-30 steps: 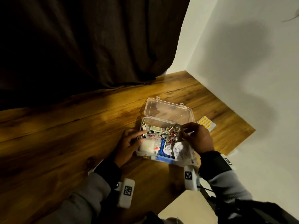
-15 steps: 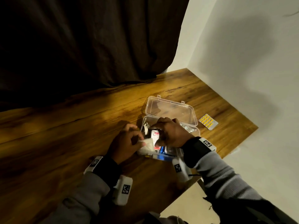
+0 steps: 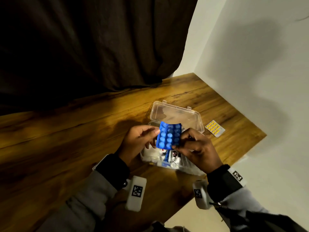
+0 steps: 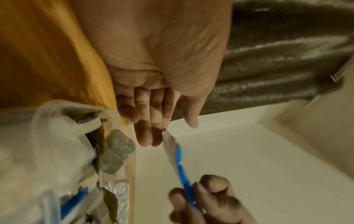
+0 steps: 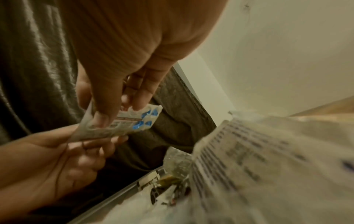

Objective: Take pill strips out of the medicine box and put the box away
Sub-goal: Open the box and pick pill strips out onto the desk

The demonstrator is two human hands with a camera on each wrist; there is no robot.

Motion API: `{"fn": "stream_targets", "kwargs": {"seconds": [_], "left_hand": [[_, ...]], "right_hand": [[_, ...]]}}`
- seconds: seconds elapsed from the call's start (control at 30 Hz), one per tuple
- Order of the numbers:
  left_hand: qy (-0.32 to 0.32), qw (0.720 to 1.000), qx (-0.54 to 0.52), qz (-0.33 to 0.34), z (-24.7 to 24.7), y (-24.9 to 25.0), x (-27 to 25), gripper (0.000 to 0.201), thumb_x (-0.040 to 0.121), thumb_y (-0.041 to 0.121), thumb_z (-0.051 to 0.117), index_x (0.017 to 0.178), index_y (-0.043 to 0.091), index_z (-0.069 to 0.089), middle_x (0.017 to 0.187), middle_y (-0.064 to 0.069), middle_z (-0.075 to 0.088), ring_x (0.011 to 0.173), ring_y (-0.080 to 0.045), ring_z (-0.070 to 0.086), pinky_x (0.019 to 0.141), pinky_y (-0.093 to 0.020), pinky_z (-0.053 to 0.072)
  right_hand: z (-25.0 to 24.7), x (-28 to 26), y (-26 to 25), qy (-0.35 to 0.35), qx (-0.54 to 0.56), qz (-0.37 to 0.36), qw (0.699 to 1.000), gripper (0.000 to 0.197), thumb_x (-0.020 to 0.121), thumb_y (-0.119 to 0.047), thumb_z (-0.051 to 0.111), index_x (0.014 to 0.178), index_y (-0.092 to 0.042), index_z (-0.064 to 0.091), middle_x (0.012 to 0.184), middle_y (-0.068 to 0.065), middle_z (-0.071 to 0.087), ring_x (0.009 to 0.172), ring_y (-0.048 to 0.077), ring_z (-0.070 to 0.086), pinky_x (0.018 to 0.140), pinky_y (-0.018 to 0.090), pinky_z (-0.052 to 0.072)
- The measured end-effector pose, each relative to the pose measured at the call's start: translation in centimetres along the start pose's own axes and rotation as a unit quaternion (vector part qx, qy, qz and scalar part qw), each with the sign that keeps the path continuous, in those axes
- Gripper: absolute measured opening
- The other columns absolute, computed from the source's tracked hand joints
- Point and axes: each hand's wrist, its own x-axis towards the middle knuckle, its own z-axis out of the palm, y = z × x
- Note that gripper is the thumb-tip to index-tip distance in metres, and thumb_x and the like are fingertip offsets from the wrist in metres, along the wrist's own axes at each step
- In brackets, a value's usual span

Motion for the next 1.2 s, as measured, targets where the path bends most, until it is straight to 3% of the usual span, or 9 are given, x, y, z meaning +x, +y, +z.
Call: {"fn": "stream_targets", "kwargs": {"seconds": [0.17, 0.37, 0.57, 0.77, 0.87, 0.97, 1.07, 1.17, 1.2], "left_hand": [[0.042, 0.997, -0.049, -0.042, 0.6, -0.4, 0.6, 0.023, 0.078, -0.003, 0.066, 0.101, -0.005, 0.063, 0.091, -0.015, 0.072, 0.053, -0.015, 0.063, 0.045, -0.020, 0.051], [-0.009, 0.996, -0.070, -0.056, 2.9, 0.4, 0.6, 0.027, 0.080, -0.004, 0.063, 0.106, -0.007, 0.059, 0.082, -0.018, 0.069, 0.047, -0.012, 0.066, 0.045, -0.019, 0.055], [0.004, 0.999, 0.006, -0.048, 2.4, -0.7, 0.6, 0.021, 0.079, 0.003, 0.066, 0.100, 0.004, 0.065, 0.082, -0.015, 0.071, 0.054, -0.016, 0.067, 0.050, -0.021, 0.055], [0.034, 0.994, 0.107, 0.005, 1.0, -2.7, 1.2, 0.014, 0.078, 0.001, 0.066, 0.092, 0.005, 0.068, 0.085, -0.009, 0.069, 0.067, -0.009, 0.064, 0.057, -0.009, 0.050], [0.009, 0.984, 0.164, 0.068, 1.3, -2.8, 1.1, 0.011, 0.079, 0.003, 0.065, 0.089, 0.006, 0.068, 0.085, -0.001, 0.067, 0.076, -0.001, 0.061, 0.067, -0.006, 0.048], [-0.056, 0.965, 0.211, 0.143, 2.0, -3.3, 1.0, 0.015, 0.076, 0.013, 0.066, 0.090, 0.008, 0.069, 0.089, -0.004, 0.070, 0.080, -0.004, 0.061, 0.073, -0.008, 0.046], [-0.111, 0.943, 0.263, 0.174, 2.9, -3.8, 1.3, 0.021, 0.077, 0.021, 0.066, 0.096, 0.013, 0.068, 0.099, -0.003, 0.071, 0.093, -0.008, 0.061, 0.087, -0.012, 0.042], [-0.128, 0.939, 0.275, 0.163, 3.9, -4.5, 1.7, 0.040, 0.075, 0.038, 0.063, 0.109, 0.015, 0.064, 0.111, -0.002, 0.068, 0.106, -0.012, 0.058, 0.096, -0.027, 0.045], [-0.129, 0.939, 0.277, 0.156, 4.2, -4.7, 1.8, 0.048, 0.074, 0.043, 0.062, 0.114, 0.016, 0.061, 0.115, -0.003, 0.066, 0.108, -0.013, 0.057, 0.096, -0.030, 0.046]], "right_hand": [[0.2, -1.2, -0.8, 0.017, 0.099, 0.093, 0.991, 0.021, 0.065, -0.005, 0.084, 0.083, -0.012, 0.077, 0.102, 0.002, 0.062, 0.096, 0.006, 0.064, 0.080, 0.016, 0.052], [0.0, -1.1, 0.9, 0.212, 0.275, 0.324, 0.880, 0.022, 0.071, 0.009, 0.074, 0.086, -0.007, 0.071, 0.071, -0.008, 0.075, 0.065, 0.002, 0.066, 0.063, 0.015, 0.054], [-4.9, -1.8, 6.6, 0.338, 0.280, 0.382, 0.813, 0.030, 0.074, 0.014, 0.068, 0.088, -0.012, 0.066, 0.057, -0.013, 0.066, 0.060, -0.001, 0.059, 0.067, 0.012, 0.053], [-6.8, -3.1, 13.0, 0.425, 0.251, 0.479, 0.726, 0.021, 0.083, 0.005, 0.064, 0.073, -0.013, 0.061, 0.051, -0.011, 0.067, 0.060, 0.007, 0.061, 0.049, 0.011, 0.050], [-6.5, -4.0, 14.9, 0.346, 0.169, 0.526, 0.759, 0.003, 0.083, -0.003, 0.067, 0.083, -0.005, 0.068, 0.075, 0.007, 0.067, 0.083, 0.021, 0.057, 0.057, 0.018, 0.050], [-6.5, -4.1, 12.4, 0.277, 0.075, 0.499, 0.818, 0.015, 0.084, -0.005, 0.067, 0.098, 0.000, 0.068, 0.090, 0.014, 0.067, 0.082, 0.019, 0.060, 0.067, 0.022, 0.047], [-6.4, -4.4, 6.9, 0.186, 0.070, 0.431, 0.880, 0.008, 0.088, -0.005, 0.062, 0.084, -0.010, 0.067, 0.073, 0.000, 0.070, 0.056, 0.000, 0.062, 0.052, 0.011, 0.046], [-5.2, -5.3, 2.9, -0.017, -0.013, 0.404, 0.914, 0.007, 0.080, -0.033, 0.071, 0.086, -0.030, 0.073, 0.083, -0.018, 0.073, 0.074, 0.001, 0.063, 0.068, 0.019, 0.048], [-4.7, -5.6, 2.3, -0.083, -0.099, 0.403, 0.906, 0.023, 0.074, -0.049, 0.072, 0.090, -0.034, 0.072, 0.091, -0.021, 0.072, 0.084, 0.004, 0.061, 0.076, 0.025, 0.046]]}}
